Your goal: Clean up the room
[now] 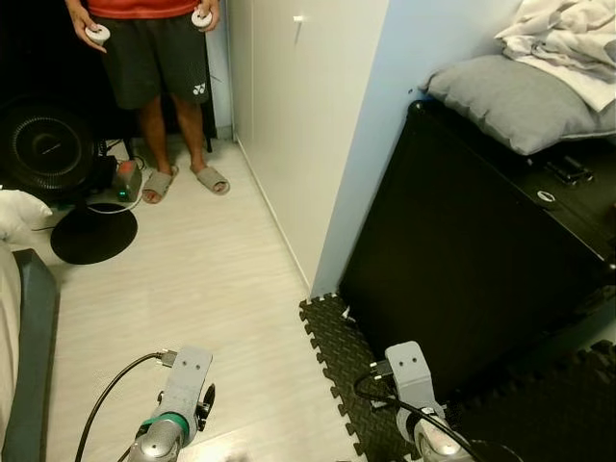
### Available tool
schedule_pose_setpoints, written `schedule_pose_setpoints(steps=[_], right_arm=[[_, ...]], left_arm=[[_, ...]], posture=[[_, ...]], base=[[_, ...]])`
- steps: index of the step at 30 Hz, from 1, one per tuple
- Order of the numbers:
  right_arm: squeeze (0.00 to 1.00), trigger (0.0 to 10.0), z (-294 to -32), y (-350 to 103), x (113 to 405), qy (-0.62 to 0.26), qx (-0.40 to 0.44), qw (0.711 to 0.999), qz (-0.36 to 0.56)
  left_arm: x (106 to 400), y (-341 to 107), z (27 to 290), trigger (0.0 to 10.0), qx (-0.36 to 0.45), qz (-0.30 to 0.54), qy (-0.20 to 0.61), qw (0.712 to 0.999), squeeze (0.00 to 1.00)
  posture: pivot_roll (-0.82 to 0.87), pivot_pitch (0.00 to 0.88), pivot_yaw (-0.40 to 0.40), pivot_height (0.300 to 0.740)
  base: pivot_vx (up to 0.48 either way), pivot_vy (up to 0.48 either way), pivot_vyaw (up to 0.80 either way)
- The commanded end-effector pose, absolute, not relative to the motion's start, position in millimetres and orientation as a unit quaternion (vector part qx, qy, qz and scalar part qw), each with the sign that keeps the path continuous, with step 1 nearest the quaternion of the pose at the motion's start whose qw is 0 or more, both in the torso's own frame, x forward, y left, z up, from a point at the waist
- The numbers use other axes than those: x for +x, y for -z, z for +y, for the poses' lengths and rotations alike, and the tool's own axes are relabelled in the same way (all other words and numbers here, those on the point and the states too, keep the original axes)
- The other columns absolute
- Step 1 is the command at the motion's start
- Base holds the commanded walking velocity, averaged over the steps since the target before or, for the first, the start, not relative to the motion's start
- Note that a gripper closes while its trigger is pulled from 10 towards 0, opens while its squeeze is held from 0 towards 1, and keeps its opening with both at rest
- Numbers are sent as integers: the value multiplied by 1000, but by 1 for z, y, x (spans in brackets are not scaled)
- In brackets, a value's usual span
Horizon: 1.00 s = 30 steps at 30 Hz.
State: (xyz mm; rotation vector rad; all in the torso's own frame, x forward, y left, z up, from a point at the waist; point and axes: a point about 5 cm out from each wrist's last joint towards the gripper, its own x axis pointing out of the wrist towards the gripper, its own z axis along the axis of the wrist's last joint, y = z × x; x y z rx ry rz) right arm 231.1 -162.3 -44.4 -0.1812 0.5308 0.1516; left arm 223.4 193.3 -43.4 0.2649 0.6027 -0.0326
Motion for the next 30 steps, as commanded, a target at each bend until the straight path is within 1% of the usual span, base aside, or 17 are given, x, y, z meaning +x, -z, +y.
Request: schedule_pose_setpoints(steps=[1, 6, 8, 30], right_arm=[[0, 10000, -164, 49, 225, -68, -80, 956, 273], [0, 10000, -166, 48, 225, -68, -102, 956, 266], [0, 10000, -167, 48, 225, -70, -109, 956, 262], [0, 10000, -168, 47, 223, -83, -116, 957, 251]], left_arm=[[223, 46, 188, 10000, 133, 298, 29, 945, 0], [228, 43, 181, 10000, 136, 287, 41, 947, 0], [228, 43, 180, 10000, 137, 286, 44, 948, 0], [231, 43, 166, 10000, 129, 271, 58, 952, 0]], posture=[[-23, 13, -2, 740], [-41, 25, 4, 740], [-44, 28, 5, 740], [-60, 45, -11, 740]], base=[[0, 0, 0], [0, 0, 0], [0, 0, 425], [0, 0, 762]])
